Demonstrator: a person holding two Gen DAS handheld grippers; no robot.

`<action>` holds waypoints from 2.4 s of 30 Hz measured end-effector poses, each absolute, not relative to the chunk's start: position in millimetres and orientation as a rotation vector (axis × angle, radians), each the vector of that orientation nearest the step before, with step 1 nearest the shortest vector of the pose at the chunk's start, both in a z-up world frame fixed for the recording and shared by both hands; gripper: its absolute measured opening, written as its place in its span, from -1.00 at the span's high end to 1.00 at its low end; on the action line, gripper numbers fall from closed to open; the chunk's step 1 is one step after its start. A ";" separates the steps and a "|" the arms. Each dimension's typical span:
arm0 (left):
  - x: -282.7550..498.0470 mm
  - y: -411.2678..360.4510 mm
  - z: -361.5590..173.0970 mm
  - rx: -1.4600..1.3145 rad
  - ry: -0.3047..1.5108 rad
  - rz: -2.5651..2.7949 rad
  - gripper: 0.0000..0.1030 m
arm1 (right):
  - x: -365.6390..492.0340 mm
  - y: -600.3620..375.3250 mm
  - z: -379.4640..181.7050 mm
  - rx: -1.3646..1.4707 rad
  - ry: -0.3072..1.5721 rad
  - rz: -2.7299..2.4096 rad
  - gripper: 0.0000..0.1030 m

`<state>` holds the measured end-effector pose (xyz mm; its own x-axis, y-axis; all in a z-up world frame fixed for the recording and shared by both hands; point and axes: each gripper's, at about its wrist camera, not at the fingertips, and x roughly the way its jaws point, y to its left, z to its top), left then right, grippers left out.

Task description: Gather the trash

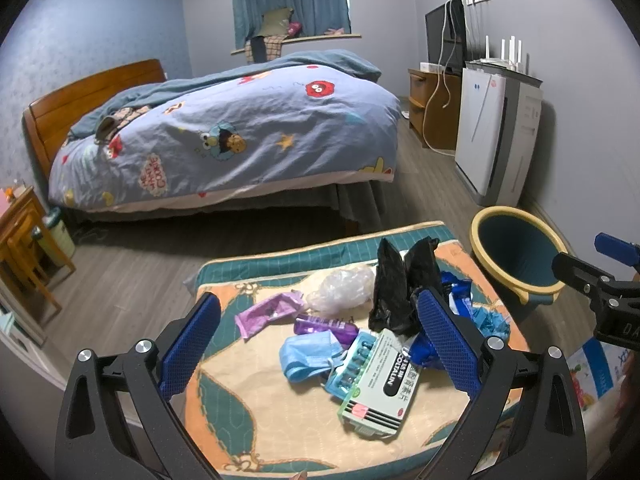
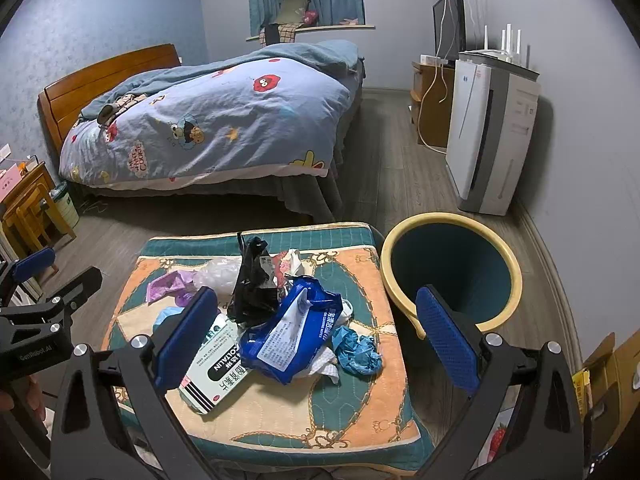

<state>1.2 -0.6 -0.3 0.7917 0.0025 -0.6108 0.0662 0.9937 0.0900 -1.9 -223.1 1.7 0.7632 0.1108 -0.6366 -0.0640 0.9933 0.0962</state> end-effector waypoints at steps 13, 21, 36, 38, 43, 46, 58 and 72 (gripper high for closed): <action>0.4 0.0 -3.7 0.113 0.661 -0.033 -0.90 | -1.9 -224.5 -2.4 0.073 0.704 0.094 -0.89; 0.2 0.3 -4.0 0.115 0.662 -0.034 -0.90 | -0.4 -222.3 -2.7 0.064 0.704 0.095 -0.89; 0.3 -0.2 -10.7 0.119 0.666 -0.034 -0.90 | -1.1 -223.7 -2.7 0.076 0.707 0.094 -0.89; 0.4 -0.8 -9.3 0.121 0.666 -0.031 -0.90 | -1.2 -223.9 -2.7 0.077 0.707 0.094 -0.89; 0.5 -1.2 -9.9 0.121 0.667 -0.032 -0.90 | -1.4 -223.7 -3.1 0.078 0.711 0.094 -0.89; 0.7 -1.5 -9.4 0.122 0.667 -0.032 -0.90 | -1.8 -223.8 -2.8 0.079 0.711 0.093 -0.89; 0.9 -1.9 -9.3 0.123 0.668 -0.030 -0.90 | -0.8 -224.8 -2.8 0.080 0.713 0.094 -0.89; 14.3 4.1 -9.7 0.105 0.646 -0.050 -0.90 | 21.7 -239.6 -5.8 0.140 0.777 0.111 -0.89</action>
<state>14.3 4.1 -9.7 0.7977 -0.0137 -0.6030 0.0795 0.9934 0.0825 21.7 -239.6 -5.8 0.7078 0.1511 -0.6900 -0.0477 0.9848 0.1667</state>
